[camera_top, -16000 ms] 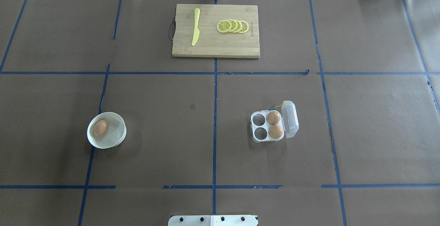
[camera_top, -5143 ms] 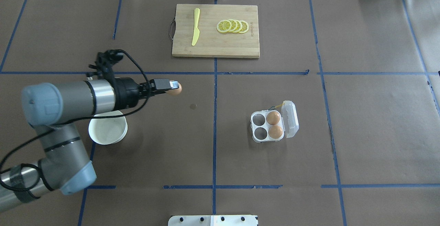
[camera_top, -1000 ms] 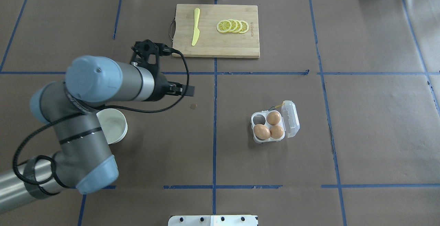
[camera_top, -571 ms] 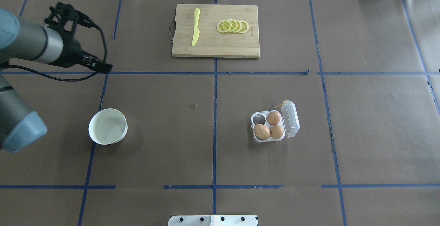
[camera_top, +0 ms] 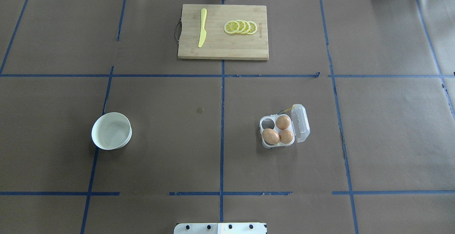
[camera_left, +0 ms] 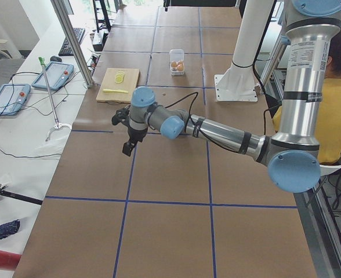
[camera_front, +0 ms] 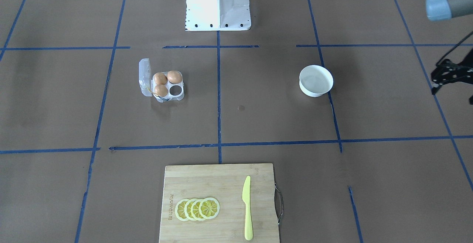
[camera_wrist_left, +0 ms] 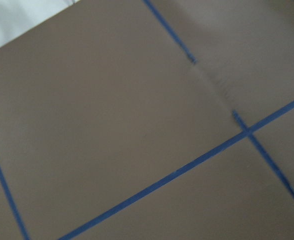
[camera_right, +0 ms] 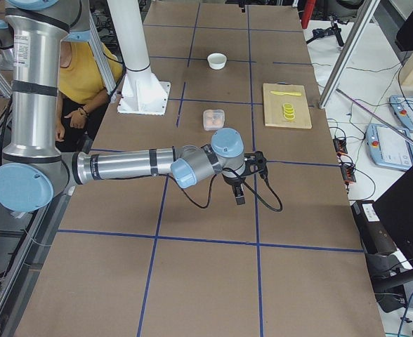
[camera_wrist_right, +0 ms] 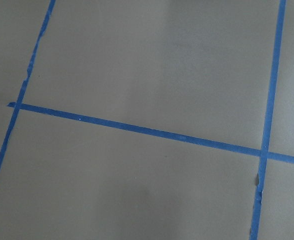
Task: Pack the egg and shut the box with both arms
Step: 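Move the right gripper toward the open lid of the egg carton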
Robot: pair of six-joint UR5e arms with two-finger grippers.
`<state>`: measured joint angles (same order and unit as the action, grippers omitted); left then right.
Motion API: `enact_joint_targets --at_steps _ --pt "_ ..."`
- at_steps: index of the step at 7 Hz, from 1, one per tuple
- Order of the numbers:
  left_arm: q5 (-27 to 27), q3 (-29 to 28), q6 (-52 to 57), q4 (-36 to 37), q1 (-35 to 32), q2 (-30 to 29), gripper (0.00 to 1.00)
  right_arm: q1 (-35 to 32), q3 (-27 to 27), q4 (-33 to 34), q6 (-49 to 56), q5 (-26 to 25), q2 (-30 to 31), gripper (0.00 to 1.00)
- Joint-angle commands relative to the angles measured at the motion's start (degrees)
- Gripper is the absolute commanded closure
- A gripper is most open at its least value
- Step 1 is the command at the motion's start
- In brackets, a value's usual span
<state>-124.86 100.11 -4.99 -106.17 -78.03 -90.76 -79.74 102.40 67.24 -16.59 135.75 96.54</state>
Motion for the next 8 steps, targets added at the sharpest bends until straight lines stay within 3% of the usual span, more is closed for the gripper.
enact_joint_targets --at_steps 1,2,3,5,6,8 --pt "-0.9 -5.1 13.7 4.0 -13.9 3.8 0.00 0.0 0.4 -0.8 -0.1 0.4 0.1 0.00" --pt "-1.0 -5.6 21.3 12.5 -20.8 4.2 0.00 0.1 0.4 -1.1 -0.9 0.7 0.1 0.00" --pt "-1.3 -4.9 19.3 25.4 -21.8 2.3 0.00 2.7 1.3 -2.7 -7.2 0.5 0.1 0.00" --pt "-5.7 -4.2 12.6 24.4 -21.6 2.7 0.00 12.9 2.3 -12.7 -23.9 -1.3 -0.1 0.00" --pt "-6.1 -4.3 12.2 20.9 -21.6 2.7 0.00 19.5 5.0 -13.6 -31.6 -6.1 0.0 0.01" --pt "-6.3 -4.0 12.3 20.3 -21.2 2.4 0.00 35.9 8.9 -13.7 -45.2 -19.8 -0.6 0.15"
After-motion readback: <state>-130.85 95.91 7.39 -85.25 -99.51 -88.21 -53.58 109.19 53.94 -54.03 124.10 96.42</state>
